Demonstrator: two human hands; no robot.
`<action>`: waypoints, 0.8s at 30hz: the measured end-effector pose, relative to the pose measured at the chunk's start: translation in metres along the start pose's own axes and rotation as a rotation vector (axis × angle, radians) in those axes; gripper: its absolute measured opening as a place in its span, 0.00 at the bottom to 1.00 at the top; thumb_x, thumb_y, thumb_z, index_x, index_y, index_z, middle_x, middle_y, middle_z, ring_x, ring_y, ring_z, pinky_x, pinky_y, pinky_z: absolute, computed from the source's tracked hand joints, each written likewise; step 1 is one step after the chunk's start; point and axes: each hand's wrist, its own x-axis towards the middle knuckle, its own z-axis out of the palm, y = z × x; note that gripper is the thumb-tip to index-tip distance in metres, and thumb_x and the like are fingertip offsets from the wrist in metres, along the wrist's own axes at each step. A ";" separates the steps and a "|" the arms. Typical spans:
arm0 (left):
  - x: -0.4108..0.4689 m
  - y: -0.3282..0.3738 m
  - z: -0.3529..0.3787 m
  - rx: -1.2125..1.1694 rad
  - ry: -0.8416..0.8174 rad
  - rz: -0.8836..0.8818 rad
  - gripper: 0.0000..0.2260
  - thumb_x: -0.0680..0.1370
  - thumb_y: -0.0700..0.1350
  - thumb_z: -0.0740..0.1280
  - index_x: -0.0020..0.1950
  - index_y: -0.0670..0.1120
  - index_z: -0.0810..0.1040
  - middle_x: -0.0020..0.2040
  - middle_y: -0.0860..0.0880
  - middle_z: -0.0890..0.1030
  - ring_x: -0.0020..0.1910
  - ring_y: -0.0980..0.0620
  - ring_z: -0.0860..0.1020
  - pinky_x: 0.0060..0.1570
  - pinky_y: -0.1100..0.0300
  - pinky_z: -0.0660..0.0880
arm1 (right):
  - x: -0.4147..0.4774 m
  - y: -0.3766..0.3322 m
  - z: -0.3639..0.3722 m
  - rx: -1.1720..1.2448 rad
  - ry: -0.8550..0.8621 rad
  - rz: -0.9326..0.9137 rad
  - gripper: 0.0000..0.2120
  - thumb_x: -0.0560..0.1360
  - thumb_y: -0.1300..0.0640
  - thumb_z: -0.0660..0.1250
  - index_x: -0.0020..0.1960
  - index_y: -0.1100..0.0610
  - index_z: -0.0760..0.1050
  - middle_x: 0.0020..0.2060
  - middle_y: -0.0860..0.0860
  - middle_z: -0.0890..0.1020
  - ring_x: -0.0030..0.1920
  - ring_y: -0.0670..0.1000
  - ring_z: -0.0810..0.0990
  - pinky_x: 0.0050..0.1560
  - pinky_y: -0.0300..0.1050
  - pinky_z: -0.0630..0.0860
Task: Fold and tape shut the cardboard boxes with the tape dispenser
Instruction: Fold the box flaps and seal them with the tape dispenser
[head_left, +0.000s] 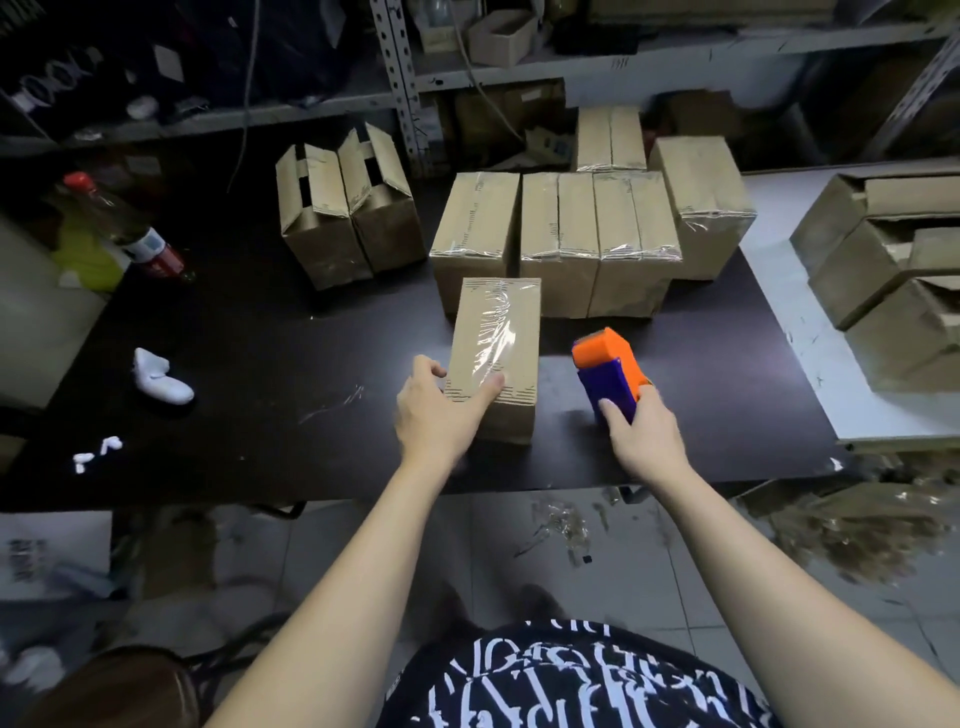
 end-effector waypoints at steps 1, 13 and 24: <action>-0.001 0.005 0.001 0.014 0.070 0.040 0.23 0.73 0.66 0.73 0.54 0.50 0.73 0.51 0.51 0.78 0.51 0.47 0.78 0.57 0.47 0.75 | -0.003 -0.003 -0.004 0.071 -0.008 -0.060 0.16 0.82 0.49 0.66 0.64 0.58 0.69 0.58 0.57 0.79 0.53 0.60 0.76 0.50 0.50 0.70; -0.002 0.107 -0.038 -0.446 -0.456 0.362 0.10 0.80 0.49 0.72 0.59 0.46 0.86 0.48 0.50 0.88 0.49 0.58 0.83 0.48 0.62 0.75 | -0.029 -0.022 -0.050 0.611 -0.173 -0.503 0.15 0.72 0.48 0.80 0.50 0.52 0.78 0.39 0.46 0.84 0.39 0.53 0.81 0.39 0.46 0.78; 0.001 0.107 -0.067 -0.335 -0.644 0.512 0.06 0.81 0.44 0.70 0.49 0.43 0.86 0.42 0.52 0.86 0.45 0.58 0.82 0.45 0.66 0.77 | -0.030 -0.021 -0.052 0.448 -0.055 -0.716 0.21 0.71 0.40 0.78 0.49 0.54 0.75 0.41 0.45 0.81 0.43 0.53 0.78 0.42 0.47 0.75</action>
